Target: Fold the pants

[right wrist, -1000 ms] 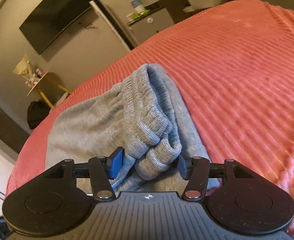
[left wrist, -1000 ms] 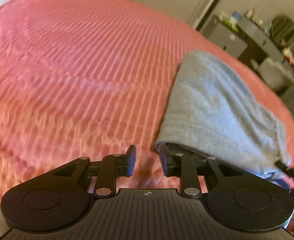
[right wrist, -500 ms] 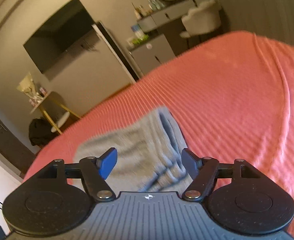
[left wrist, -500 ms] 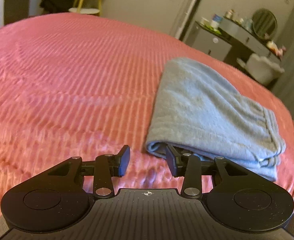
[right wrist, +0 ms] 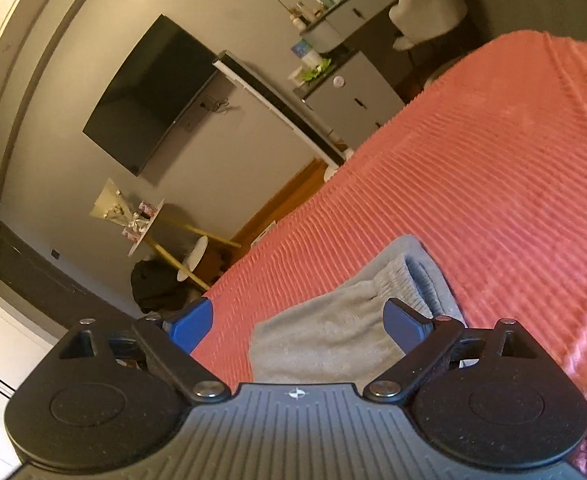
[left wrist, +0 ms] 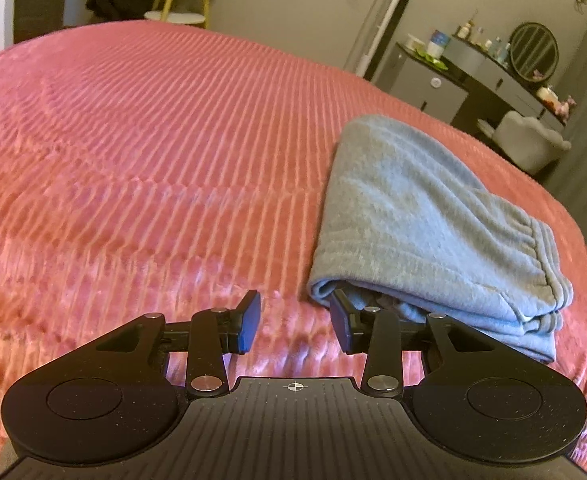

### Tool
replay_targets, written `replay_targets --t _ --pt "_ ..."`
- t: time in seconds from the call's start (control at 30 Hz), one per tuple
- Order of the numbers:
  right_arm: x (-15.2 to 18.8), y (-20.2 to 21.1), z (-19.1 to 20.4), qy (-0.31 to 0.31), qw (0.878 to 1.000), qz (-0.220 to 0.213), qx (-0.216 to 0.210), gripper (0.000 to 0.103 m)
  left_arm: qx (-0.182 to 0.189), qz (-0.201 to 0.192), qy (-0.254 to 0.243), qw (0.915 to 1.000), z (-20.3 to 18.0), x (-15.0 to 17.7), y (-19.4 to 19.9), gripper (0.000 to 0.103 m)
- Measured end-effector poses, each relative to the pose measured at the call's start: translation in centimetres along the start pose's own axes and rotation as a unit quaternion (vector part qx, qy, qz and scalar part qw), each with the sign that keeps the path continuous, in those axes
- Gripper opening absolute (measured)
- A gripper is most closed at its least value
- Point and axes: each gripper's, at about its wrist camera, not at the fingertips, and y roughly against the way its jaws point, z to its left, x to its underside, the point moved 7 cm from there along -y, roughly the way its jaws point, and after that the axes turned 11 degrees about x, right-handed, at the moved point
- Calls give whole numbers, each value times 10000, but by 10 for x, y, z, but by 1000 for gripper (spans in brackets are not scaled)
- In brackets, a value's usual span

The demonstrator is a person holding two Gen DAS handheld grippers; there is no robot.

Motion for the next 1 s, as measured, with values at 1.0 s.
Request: replay_targets --t 1.0 --pt "42 -217 -88 137 9691 2440 -328 75 853 1041 -719 9883 -58 -79 -116 73"
